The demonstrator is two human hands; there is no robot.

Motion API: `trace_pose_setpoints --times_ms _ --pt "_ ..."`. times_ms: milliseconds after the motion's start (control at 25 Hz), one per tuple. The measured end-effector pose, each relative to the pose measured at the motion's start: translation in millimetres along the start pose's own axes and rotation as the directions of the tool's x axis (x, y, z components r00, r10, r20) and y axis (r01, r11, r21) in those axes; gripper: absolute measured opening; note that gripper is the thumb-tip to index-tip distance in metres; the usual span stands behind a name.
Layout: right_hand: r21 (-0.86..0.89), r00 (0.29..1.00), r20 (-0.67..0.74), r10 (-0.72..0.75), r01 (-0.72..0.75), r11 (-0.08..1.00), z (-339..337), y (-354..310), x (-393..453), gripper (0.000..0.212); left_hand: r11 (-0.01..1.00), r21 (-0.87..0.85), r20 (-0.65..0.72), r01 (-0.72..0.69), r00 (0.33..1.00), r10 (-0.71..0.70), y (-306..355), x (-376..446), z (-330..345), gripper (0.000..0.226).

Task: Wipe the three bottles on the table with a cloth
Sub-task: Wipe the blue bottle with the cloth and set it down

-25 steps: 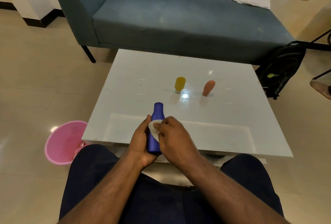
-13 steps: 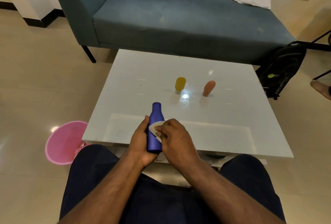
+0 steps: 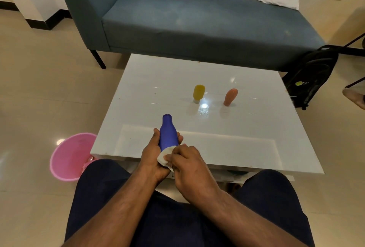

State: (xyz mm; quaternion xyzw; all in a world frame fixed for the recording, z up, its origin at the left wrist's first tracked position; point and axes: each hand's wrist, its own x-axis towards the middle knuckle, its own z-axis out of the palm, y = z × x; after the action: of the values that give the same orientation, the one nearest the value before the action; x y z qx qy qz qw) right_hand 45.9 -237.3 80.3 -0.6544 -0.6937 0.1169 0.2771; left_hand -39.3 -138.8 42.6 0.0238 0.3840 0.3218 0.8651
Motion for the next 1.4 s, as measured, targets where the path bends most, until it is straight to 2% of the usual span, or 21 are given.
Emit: trace_pose_setpoints --times_ms 120,280,360,480,520,560,640,720,800,960,1080,1160,1280,1400 --pt "-0.035 0.994 -0.059 -0.09 0.088 0.996 0 12 6 0.03 0.999 -0.034 -0.016 -0.024 1.0 0.023 1 2 0 0.065" --pt "0.062 0.979 -0.202 0.023 -0.011 0.998 6 24 10 0.022 0.996 -0.072 -0.024 -0.06 0.998 0.059 3 -2 2 0.052" --pt "0.009 0.985 -0.168 -0.043 0.045 0.999 10 19 6 0.022 0.996 -0.086 -0.006 -0.028 1.0 0.028 2 -3 2 0.052" --pt "-0.113 0.968 -0.063 -0.241 0.233 0.966 9 19 8 0.024 0.993 -0.115 0.006 0.023 1.0 -0.022 1 -2 0 0.055" --pt "-0.115 0.965 -0.069 -0.252 0.243 0.963 7 22 10 0.022 0.993 -0.12 0.006 0.015 1.0 -0.014 2 -2 0 0.054" --pt "-0.075 0.97 -0.103 -0.222 0.215 0.974 7 24 12 0.02 0.992 -0.124 0.008 -0.001 1.0 0.002 3 -3 2 0.052" --pt "0.143 0.983 -0.183 -0.016 0.042 0.989 7 27 12 0.017 0.995 -0.095 -0.004 -0.041 0.999 0.04 5 -6 3 0.044" --pt "0.365 0.97 -0.119 0.214 -0.158 0.917 3 27 12 0.014 0.998 -0.04 -0.015 -0.054 0.998 0.054 7 -7 4 0.04" --pt "0.409 0.947 -0.033 0.32 -0.279 0.869 -4 28 18 0.009 0.998 0.029 -0.015 -0.047 0.999 0.047 5 -6 4 0.04" --pt "0.32 0.92 -0.067 0.387 -0.348 0.881 -13 40 49 0.006 0.975 0.213 0.007 -0.062 0.998 0.062 -7 -10 8 0.039" --pt "0.368 0.892 -0.079 0.444 -0.388 0.845 -14 39 59 0.009 0.947 0.3 -0.005 -0.116 0.992 0.123 -10 -14 11 0.036" --pt "0.391 0.898 -0.07 0.435 -0.377 0.84 -14 30 47 0.007 0.935 0.317 -0.014 -0.16 0.985 0.173 -9 -12 10 0.039" --pt "0.33 0.926 -0.052 0.374 -0.337 0.882 -7 18 19 0.009 0.931 0.285 -0.006 -0.228 0.971 0.24 -7 -5 6 0.043" --pt "0.331 0.912 -0.07 0.404 -0.361 0.872 -12 23 30 0.01 0.914 0.33 0.056 -0.237 0.971 0.232 -9 -8 7 0.039"
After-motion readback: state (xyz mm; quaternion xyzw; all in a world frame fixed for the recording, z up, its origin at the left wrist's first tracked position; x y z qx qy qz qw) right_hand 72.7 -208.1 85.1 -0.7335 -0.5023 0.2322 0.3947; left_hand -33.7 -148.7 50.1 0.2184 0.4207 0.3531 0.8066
